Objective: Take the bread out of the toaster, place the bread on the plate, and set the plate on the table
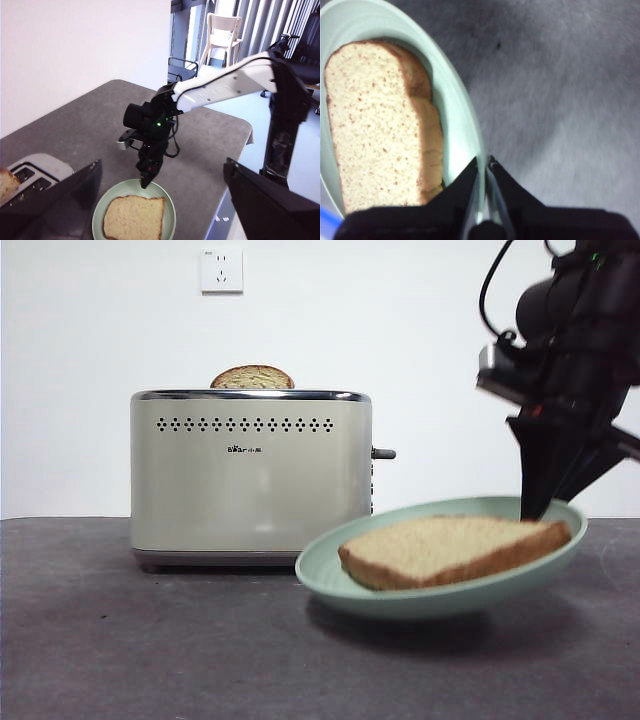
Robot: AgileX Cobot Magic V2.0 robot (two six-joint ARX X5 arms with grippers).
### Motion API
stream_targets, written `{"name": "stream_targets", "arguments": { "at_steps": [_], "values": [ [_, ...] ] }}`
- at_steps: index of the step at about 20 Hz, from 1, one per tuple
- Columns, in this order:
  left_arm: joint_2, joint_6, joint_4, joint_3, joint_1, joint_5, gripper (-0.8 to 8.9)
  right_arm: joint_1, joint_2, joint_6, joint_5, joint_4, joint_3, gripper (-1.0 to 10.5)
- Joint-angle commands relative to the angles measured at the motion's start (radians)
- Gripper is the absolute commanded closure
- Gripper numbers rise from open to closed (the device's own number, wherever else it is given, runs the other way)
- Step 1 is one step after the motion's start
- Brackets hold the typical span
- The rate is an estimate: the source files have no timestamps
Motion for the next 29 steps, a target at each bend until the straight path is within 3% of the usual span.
{"name": "stream_targets", "arguments": {
  "at_steps": [1, 8, 10, 14, 18, 21, 26, 29],
  "values": [
    [-0.014, 0.012, -0.014, 0.0, -0.003, -0.003, 4.06, 0.001, 0.046, -0.008, -0.013, 0.024, -0.003, 9.6],
    [-0.018, 0.012, -0.035, 0.0, -0.003, -0.003, 4.06, 0.001, 0.142, -0.008, -0.007, 0.052, -0.003, 9.6],
    [-0.018, 0.012, -0.037, 0.0, -0.003, -0.003, 4.06, -0.001, 0.142, -0.008, -0.003, 0.069, -0.003, 9.3],
    [-0.018, 0.012, -0.042, 0.0, -0.003, -0.003, 4.06, -0.01, 0.141, 0.001, 0.059, 0.071, -0.003, 7.3],
    [-0.018, 0.013, -0.04, -0.001, -0.003, -0.014, 4.07, -0.025, 0.117, 0.037, 0.065, 0.064, 0.0, 7.2],
    [-0.017, 0.04, -0.041, -0.001, -0.003, -0.136, 4.08, -0.024, 0.001, 0.038, 0.061, 0.064, 0.011, 7.2],
    [-0.008, 0.077, -0.047, -0.027, -0.003, -0.32, 4.09, -0.002, -0.296, 0.053, -0.015, 0.073, 0.029, 7.2],
    [-0.051, 0.084, 0.087, -0.2, -0.003, -0.516, 4.09, 0.027, -0.449, 0.076, -0.026, 0.076, 0.029, 7.2]
  ]
}}
